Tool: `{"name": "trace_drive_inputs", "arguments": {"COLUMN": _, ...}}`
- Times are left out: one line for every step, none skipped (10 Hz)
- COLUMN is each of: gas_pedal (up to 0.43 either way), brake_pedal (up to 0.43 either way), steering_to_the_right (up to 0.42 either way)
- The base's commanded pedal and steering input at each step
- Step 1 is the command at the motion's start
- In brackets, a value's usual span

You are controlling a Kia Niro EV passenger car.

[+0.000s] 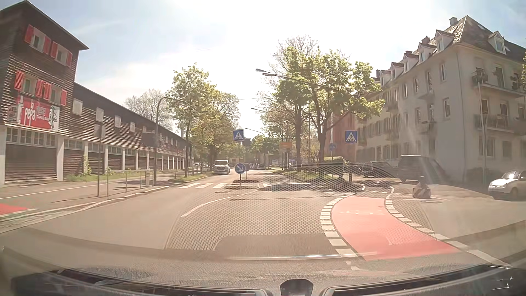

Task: Follow the waypoints while adhering to traffic rules and regulations

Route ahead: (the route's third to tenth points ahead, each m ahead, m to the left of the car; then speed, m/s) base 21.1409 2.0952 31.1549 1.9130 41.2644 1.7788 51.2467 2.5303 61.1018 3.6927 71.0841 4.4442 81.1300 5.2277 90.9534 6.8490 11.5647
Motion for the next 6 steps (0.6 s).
{"name": "trace_drive_inputs", "arguments": {"gas_pedal": 0.067, "brake_pedal": 0.000, "steering_to_the_right": 0.032}}
{"name": "trace_drive_inputs", "arguments": {"gas_pedal": 0.067, "brake_pedal": 0.000, "steering_to_the_right": 0.032}}
{"name": "trace_drive_inputs", "arguments": {"gas_pedal": 0.067, "brake_pedal": 0.000, "steering_to_the_right": 0.029}}
{"name": "trace_drive_inputs", "arguments": {"gas_pedal": 0.067, "brake_pedal": 0.000, "steering_to_the_right": 0.024}}
{"name": "trace_drive_inputs", "arguments": {"gas_pedal": 0.067, "brake_pedal": 0.000, "steering_to_the_right": 0.020}}
{"name": "trace_drive_inputs", "arguments": {"gas_pedal": 0.067, "brake_pedal": 0.000, "steering_to_the_right": 0.016}}
